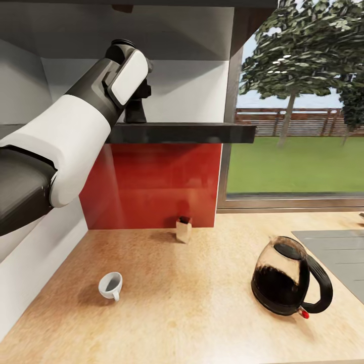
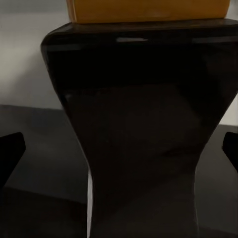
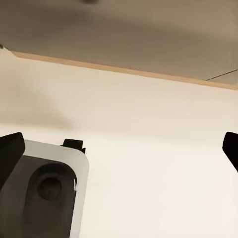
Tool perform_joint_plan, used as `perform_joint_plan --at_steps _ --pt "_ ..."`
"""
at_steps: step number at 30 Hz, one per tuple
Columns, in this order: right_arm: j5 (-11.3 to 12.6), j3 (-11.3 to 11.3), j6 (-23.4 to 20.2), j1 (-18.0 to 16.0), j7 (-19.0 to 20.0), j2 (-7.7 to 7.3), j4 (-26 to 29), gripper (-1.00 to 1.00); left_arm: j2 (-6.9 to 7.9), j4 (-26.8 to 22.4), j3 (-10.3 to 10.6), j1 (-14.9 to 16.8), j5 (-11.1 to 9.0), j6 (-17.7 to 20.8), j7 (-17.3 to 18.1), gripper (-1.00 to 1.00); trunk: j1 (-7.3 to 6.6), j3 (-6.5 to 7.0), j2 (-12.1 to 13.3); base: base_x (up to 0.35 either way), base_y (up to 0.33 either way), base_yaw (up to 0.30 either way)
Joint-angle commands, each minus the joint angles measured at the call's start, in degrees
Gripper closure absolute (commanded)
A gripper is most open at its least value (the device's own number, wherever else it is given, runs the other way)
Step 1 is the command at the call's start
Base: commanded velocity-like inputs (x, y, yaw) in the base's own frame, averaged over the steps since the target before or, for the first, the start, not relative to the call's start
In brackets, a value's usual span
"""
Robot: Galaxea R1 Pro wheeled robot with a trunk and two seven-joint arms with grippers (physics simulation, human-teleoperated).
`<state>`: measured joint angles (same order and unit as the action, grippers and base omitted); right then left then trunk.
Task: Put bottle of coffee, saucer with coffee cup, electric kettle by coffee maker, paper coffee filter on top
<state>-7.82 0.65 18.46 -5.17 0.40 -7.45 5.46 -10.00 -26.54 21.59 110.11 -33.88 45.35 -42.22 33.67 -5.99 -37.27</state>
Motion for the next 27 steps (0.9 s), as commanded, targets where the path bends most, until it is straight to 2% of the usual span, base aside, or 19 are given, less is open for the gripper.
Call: perform_joint_plan --at_steps 1,27 --pt "-0.27 0.02 0.17 -0.04 0.04 -0.02 -0.03 -1.0 0.0 0.0 0.21 0.08 -0.48 0.09 -0.49 -1.0 0.02 -0.11 -0.08 0.0 0.015 0.0" --pt "-0.27 0.04 0.17 -0.02 0.04 -0.02 -0.08 -1.0 0.0 0.0 0.21 0.08 -0.48 0.09 -0.49 -1.0 0.02 -0.11 -0.08 0.054 0.002 0.0"
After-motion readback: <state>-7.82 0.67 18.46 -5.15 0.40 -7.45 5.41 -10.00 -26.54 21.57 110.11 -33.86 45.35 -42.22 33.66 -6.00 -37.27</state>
